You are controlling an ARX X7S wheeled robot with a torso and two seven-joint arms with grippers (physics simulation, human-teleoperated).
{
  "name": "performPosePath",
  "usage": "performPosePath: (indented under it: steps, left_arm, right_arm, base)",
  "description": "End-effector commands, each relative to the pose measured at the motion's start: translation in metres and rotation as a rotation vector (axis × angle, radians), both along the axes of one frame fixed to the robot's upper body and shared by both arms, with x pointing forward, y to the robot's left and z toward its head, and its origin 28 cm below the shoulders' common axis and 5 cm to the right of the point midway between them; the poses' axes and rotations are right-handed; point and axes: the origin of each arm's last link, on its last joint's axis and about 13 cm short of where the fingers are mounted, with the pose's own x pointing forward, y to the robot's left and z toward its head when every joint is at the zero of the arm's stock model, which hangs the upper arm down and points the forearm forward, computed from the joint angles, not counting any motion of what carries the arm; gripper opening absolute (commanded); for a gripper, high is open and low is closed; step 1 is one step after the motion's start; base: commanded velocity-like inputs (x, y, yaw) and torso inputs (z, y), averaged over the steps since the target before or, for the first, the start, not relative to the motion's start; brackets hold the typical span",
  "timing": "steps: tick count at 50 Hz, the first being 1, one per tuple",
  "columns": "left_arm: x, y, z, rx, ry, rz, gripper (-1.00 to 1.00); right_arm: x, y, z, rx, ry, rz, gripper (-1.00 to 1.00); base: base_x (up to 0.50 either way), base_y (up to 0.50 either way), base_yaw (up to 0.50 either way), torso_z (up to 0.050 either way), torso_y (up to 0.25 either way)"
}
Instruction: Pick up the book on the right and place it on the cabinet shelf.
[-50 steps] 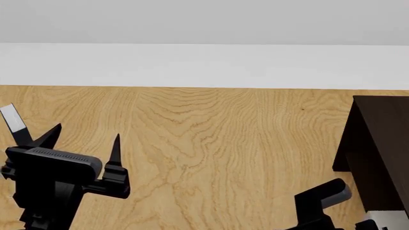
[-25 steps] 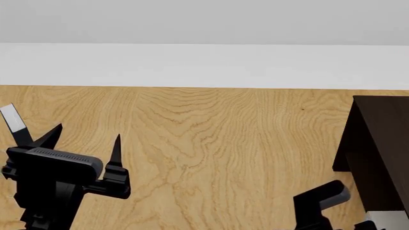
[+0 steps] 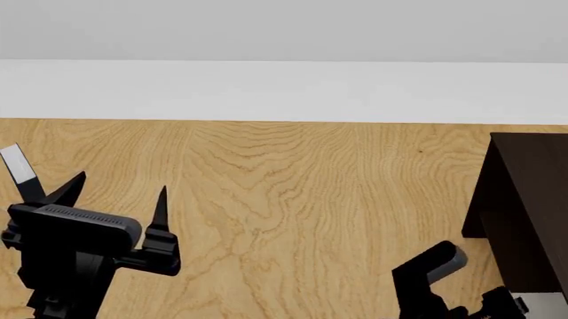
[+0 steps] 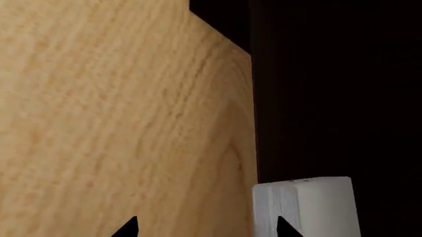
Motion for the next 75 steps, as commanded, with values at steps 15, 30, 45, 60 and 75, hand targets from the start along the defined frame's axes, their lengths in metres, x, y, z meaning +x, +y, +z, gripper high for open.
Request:
performPosePath:
  steps: [15, 30, 45, 60, 75]
  left_arm:
    - [0.0, 0.0, 0.001, -0.003, -0.002, -0.002, 1.0]
    - [-0.001, -0.001, 0.002, -0.002, -0.008, -0.004, 1.0]
    - [-0.002, -0.003, 0.0, 0.0, -0.014, -0.008, 1.0]
    - [-0.004, -0.003, 0.003, -0.026, -0.031, -0.006, 1.0]
    - [-0.004, -0.003, 0.004, -0.04, -0.041, -0.004, 1.0]
  right_arm:
    - [0.01, 0.016, 0.006, -0.041, -0.062, 0.135, 1.0]
    - [0.029, 0.025, 0.022, 0.058, -0.252, 0.16, 1.0]
    - [0.026, 0.032, 0.046, 0.113, -0.41, 0.201, 1.0]
    - [0.003, 0.039, 0.085, 0.12, -0.54, 0.244, 1.0]
    - [-0.009, 0.043, 0.103, 0.123, -0.61, 0.267, 1.0]
  base:
    - [0.0, 0.0, 0.0, 0.0, 0.0]
    - [0.0, 0.0, 0.0, 0.0, 0.0]
    - [0.0, 0.0, 0.0, 0.0, 0.0]
    - [0.0, 0.0, 0.0, 0.0, 0.0]
    - [0.0, 0.0, 0.0, 0.0, 0.0]
